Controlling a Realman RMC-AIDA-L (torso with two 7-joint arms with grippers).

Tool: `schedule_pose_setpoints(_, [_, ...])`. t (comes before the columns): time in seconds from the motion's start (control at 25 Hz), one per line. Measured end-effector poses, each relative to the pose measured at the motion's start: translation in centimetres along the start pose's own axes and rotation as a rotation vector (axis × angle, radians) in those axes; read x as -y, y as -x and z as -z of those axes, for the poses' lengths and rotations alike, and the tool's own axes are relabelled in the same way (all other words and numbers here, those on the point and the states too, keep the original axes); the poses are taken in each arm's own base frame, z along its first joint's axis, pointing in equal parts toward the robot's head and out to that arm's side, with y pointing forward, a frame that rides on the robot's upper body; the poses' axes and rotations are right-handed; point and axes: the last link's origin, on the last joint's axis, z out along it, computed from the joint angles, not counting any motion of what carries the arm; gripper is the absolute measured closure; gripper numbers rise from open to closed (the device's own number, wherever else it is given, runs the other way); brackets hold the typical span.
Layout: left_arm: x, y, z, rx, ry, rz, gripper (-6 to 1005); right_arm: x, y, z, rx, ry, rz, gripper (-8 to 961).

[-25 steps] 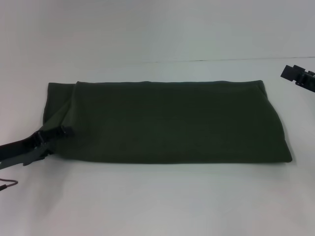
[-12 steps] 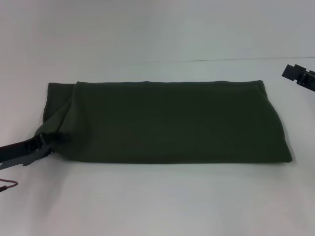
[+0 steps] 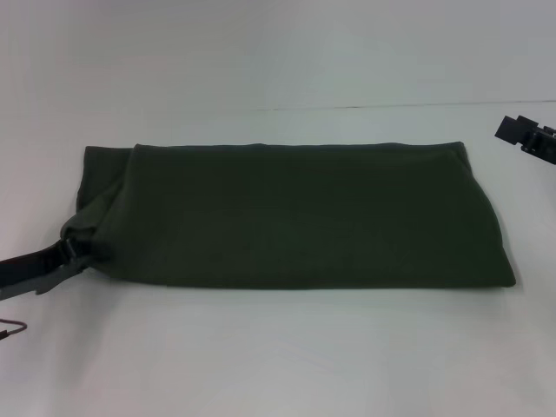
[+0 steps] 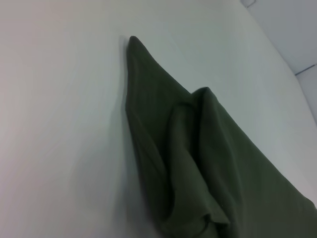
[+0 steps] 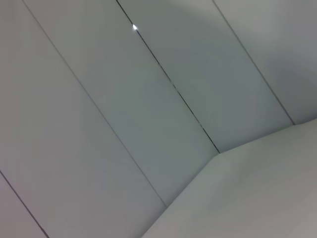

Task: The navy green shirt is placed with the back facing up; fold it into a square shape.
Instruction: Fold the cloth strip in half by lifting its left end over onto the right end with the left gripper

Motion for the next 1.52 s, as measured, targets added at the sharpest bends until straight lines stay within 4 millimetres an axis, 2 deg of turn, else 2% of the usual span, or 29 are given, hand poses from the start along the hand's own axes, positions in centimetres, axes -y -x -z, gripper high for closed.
schedule_pose_setpoints(0.2, [0.5, -0.1, 0.6, -0.019, -0.016, -0.009, 936, -0.2, -0.4, -0.5, 0.007, 0.010, -0.009, 49])
schedule_pose_setpoints(0.52, [2.2, -0.2, 3.0, -0.074, -0.052, -0.014, 943, -0.5, -1.1, -1.8, 0.053, 0.045, -0.028, 48])
schedule_pose_setpoints(0.68, [3.7, -0.3, 5.2, -0.117, -0.097, -0.010, 943, -0.6, -1.2, -3.4, 0.050, 0.050, -0.028, 51])
schedule_pose_setpoints(0.92, [6.1, -0.5, 10.0, -0.210, -0.175, 0.019, 944, -0.9, -1.3, -5.8, 0.017, 0.055, -0.016, 54])
schedule_pose_setpoints(1.16, [7.9, -0.3, 14.2, -0.282, -0.248, 0.038, 944, -1.1, -0.9, -7.1, 0.004, 0.066, -0.002, 53])
schedule_pose_setpoints(1.28, [7.3, -0.7, 15.1, -0.290, -0.220, 0.029, 943, -1.1, -0.9, -7.1, 0.006, 0.065, -0.002, 54])
schedule_pose_setpoints(1.36, [5.8, -1.2, 14.6, -0.284, -0.129, 0.009, 943, -1.1, -0.9, -7.0, 0.007, 0.064, -0.003, 54])
schedule_pose_setpoints(1.4, [5.8, -1.2, 14.6, -0.284, -0.129, 0.009, 941, -1.0, -1.0, -6.7, 0.009, 0.062, -0.005, 54])
schedule_pose_setpoints(1.52, [1.9, -2.3, 12.4, -0.253, 0.081, -0.050, 936, -0.9, -1.2, -5.9, 0.013, 0.060, -0.008, 54])
